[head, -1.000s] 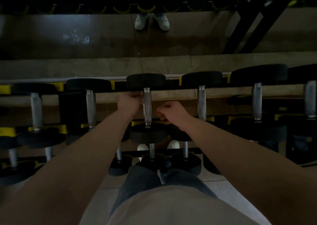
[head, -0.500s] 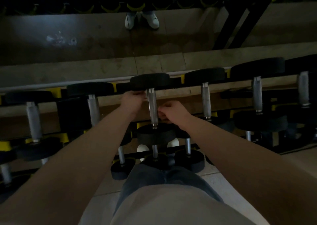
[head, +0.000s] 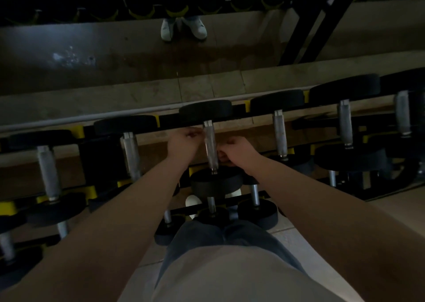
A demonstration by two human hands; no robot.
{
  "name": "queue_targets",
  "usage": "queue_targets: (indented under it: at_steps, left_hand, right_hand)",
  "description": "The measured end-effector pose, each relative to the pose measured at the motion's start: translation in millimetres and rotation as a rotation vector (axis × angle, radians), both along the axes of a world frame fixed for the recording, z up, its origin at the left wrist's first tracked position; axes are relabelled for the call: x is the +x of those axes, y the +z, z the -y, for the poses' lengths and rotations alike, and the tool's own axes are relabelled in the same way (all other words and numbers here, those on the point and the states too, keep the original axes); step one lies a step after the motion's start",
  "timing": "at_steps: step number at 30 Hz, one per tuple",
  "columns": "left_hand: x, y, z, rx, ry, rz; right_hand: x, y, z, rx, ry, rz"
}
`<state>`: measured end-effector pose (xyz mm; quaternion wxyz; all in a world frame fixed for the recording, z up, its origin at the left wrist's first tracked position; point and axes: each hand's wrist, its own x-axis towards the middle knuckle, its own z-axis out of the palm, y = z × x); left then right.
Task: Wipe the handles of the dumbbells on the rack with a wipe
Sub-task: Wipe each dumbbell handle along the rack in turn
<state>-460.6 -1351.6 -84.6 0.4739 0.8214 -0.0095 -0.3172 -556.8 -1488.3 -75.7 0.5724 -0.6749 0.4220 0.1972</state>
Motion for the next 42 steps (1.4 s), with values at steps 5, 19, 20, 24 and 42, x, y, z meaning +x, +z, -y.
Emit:
queue_targets:
  at_steps: [5, 19, 20, 24, 42]
  left_hand:
    - [-9.8, -12.1, -13.3, 0.052, -0.366, 0.132]
    - [-4.9, -2.2, 1.2, 0.029, -0.112, -0.036]
    - [-9.5, -3.1, -2.9, 0.068, -0.163, -0.086]
    - [-24.0, -22.2, -16.7, 0.230, -0.371, -0.305]
    - [4.8, -22.0, 2.4, 0.137, -0.273, -0.379]
  right_hand:
    - [-6.3, -3.1, -1.7, -0.054, 0.052, -0.038]
    - [-13.8, -1.6, -3.3, -0.097, 0.096, -0.047]
    - [-14.7, -2.1, -3.6, -0.091, 0.100, -0.047]
    - [-16.6, -1.7, -5.9, -0.122, 0.110, -0.031]
    - [-23.3, 2.3, -2.1, -0.029, -0.036, -0.005]
